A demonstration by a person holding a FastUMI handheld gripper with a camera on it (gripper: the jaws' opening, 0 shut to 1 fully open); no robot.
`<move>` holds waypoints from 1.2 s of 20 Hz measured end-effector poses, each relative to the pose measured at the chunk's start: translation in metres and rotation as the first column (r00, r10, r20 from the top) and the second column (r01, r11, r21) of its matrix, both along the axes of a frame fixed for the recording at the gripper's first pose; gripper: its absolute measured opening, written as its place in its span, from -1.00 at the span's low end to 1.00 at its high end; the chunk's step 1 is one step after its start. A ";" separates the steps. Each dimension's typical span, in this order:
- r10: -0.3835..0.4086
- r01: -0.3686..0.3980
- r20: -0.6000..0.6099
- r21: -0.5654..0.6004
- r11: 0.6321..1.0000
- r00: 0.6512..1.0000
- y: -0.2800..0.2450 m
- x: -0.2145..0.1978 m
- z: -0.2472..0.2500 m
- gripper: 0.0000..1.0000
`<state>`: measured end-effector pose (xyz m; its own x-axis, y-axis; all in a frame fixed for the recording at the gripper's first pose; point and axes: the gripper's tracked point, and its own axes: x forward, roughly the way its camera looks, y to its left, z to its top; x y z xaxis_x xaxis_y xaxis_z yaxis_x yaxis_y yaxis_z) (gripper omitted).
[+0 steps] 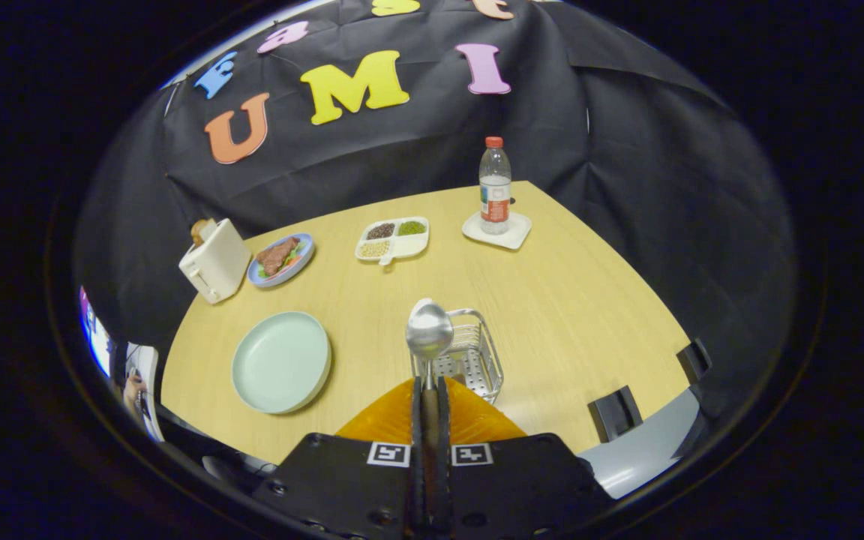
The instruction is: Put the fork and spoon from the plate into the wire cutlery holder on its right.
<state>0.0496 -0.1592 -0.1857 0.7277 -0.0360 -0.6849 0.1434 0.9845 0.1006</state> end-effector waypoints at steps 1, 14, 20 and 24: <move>-0.005 0.005 0.003 -0.002 1.000 1.000 -0.001 0.000 0.001 -0.89; 0.003 -0.006 0.092 0.025 1.000 0.996 0.009 0.001 0.021 -0.02; -0.002 0.002 0.124 0.004 1.000 0.992 0.012 -0.005 0.033 0.30; -0.001 0.004 0.220 -0.012 1.000 0.976 0.019 -0.008 0.056 0.70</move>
<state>0.0421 -0.1400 -0.1295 0.8603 -0.0460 -0.5077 0.1220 0.9856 0.1174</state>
